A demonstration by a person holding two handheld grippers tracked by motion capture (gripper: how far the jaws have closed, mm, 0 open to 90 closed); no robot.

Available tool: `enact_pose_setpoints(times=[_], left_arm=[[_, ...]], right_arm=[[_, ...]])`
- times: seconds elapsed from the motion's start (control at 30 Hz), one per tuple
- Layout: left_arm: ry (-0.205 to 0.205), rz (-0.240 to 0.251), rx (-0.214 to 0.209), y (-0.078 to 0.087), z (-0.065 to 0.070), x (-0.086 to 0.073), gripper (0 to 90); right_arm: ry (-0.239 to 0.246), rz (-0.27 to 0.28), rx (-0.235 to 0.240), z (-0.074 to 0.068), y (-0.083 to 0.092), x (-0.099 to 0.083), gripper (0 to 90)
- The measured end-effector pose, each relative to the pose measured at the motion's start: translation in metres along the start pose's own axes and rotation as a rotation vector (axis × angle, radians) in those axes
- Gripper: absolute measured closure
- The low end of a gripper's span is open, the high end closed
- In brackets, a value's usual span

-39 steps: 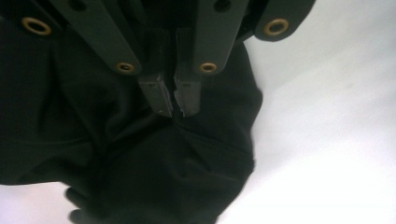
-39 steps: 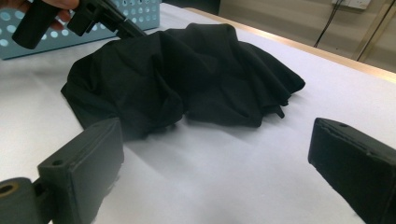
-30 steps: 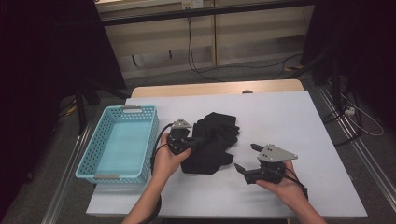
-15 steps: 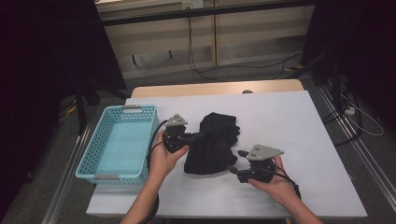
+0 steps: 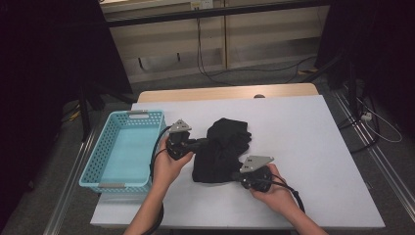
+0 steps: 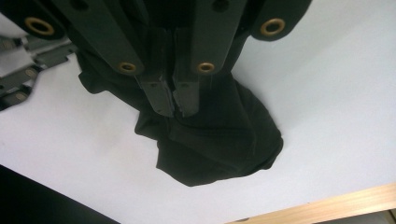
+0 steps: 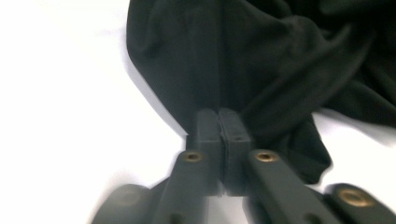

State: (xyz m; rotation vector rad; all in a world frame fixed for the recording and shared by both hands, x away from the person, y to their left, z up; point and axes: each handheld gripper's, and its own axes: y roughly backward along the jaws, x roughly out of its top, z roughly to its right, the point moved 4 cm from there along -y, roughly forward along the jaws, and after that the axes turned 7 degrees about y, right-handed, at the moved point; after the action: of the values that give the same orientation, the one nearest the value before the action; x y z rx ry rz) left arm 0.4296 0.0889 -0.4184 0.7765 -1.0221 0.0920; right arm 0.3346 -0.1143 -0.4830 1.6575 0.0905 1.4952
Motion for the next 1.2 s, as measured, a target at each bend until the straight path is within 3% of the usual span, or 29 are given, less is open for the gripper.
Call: enact_pose_setpoints(times=[0.13, 0.3, 0.43, 0.53, 0.6, 0.87, 0.97, 1.0, 1.1, 1.2], left_arm=[[-0.002, 0.009, -0.007, 0.001, 0.002, 0.002, 87.1], [-0.021, 0.020, -0.022, 0.000, 0.009, 0.008, 87.1], [-0.031, 0.027, -0.069, -0.006, 0.022, 0.012, 87.2], [-0.048, 0.020, -0.075, -0.012, 0.028, 0.012, 87.1], [-0.046, 0.012, -0.070, -0.017, 0.028, 0.009, 87.0], [-0.027, -0.003, -0.055, -0.034, 0.012, -0.006, 85.8], [-0.036, -0.008, -0.021, -0.036, 0.005, -0.011, 81.5], [-0.034, -0.001, -0.013, -0.036, 0.002, -0.012, 78.2], [-0.047, 0.021, 0.021, -0.032, -0.003, -0.011, 56.7], [-0.044, 0.038, 0.006, -0.025, -0.004, -0.010, 40.3]], right_arm=[[-0.010, 0.022, -0.022, 0.008, 0.016, -0.001, 90.0], [-0.082, 0.074, -0.063, 0.026, 0.050, -0.008, 90.0], [-0.148, 0.136, -0.132, 0.044, 0.087, -0.019, 90.0], [-0.175, 0.159, -0.161, 0.052, 0.101, -0.022, 90.0], [-0.182, 0.153, -0.180, 0.056, 0.100, -0.024, 90.0], [-0.194, 0.055, -0.196, 0.066, 0.067, -0.036, 90.0], [-0.191, 0.020, -0.208, 0.068, 0.061, -0.039, 90.0], [-0.188, 0.008, -0.210, 0.068, 0.059, -0.041, 90.0], [-0.196, -0.019, -0.240, 0.073, 0.057, -0.045, 90.0], [-0.217, -0.030, -0.265, 0.081, 0.061, -0.050, 90.0]])
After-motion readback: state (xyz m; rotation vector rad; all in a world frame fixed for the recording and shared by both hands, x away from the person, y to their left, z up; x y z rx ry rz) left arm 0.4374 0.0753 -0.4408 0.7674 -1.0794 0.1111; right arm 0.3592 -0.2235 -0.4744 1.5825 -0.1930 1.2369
